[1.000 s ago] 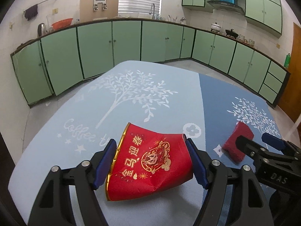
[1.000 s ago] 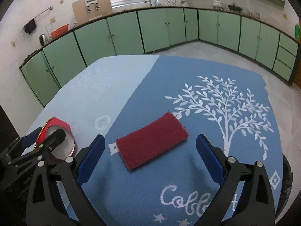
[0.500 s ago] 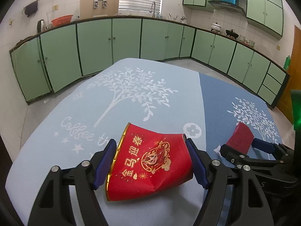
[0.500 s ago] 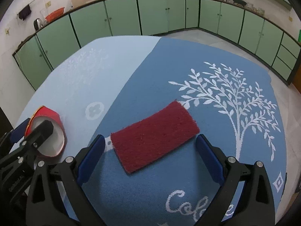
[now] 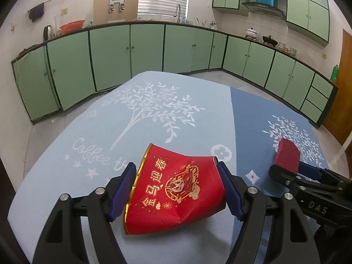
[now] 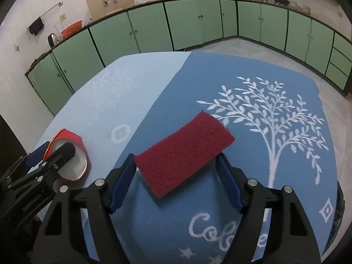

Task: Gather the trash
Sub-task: 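Grasp the dark red scouring pad with the right gripper while the left gripper holds the paper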

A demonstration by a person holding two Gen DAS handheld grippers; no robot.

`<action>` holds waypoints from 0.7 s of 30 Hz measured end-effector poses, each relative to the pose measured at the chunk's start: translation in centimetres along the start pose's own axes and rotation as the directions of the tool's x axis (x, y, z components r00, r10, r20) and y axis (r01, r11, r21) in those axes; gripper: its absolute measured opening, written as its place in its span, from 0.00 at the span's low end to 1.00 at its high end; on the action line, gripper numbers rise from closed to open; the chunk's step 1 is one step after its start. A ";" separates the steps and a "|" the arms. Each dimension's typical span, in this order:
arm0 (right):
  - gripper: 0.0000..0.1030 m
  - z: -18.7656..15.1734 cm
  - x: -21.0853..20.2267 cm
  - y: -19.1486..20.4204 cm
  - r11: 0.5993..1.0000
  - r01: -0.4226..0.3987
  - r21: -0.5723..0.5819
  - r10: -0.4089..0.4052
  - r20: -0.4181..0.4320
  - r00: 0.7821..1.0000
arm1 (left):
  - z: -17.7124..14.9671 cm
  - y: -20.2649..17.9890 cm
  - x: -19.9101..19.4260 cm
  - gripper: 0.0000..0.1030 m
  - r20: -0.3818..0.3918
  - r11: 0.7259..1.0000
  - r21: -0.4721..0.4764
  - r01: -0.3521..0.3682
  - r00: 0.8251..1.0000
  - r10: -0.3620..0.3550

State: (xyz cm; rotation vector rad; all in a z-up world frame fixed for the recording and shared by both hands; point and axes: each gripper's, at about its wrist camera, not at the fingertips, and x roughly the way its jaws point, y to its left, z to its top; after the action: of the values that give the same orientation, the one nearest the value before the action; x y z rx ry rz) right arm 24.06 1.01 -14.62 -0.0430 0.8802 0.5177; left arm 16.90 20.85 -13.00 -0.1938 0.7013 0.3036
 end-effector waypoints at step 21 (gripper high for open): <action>0.65 -1.4 -4.6 -4.5 0.998 0.054 0.033 -0.055 0.043 0.998 | -0.2 -6.2 -2.6 0.71 0.045 0.992 0.097 0.080 0.995 -0.085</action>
State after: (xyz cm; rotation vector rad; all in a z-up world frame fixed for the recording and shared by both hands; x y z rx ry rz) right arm 22.64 -5.24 -12.88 -0.0266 0.8421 0.4523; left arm 17.00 14.40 -10.92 -0.1243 0.6556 0.1947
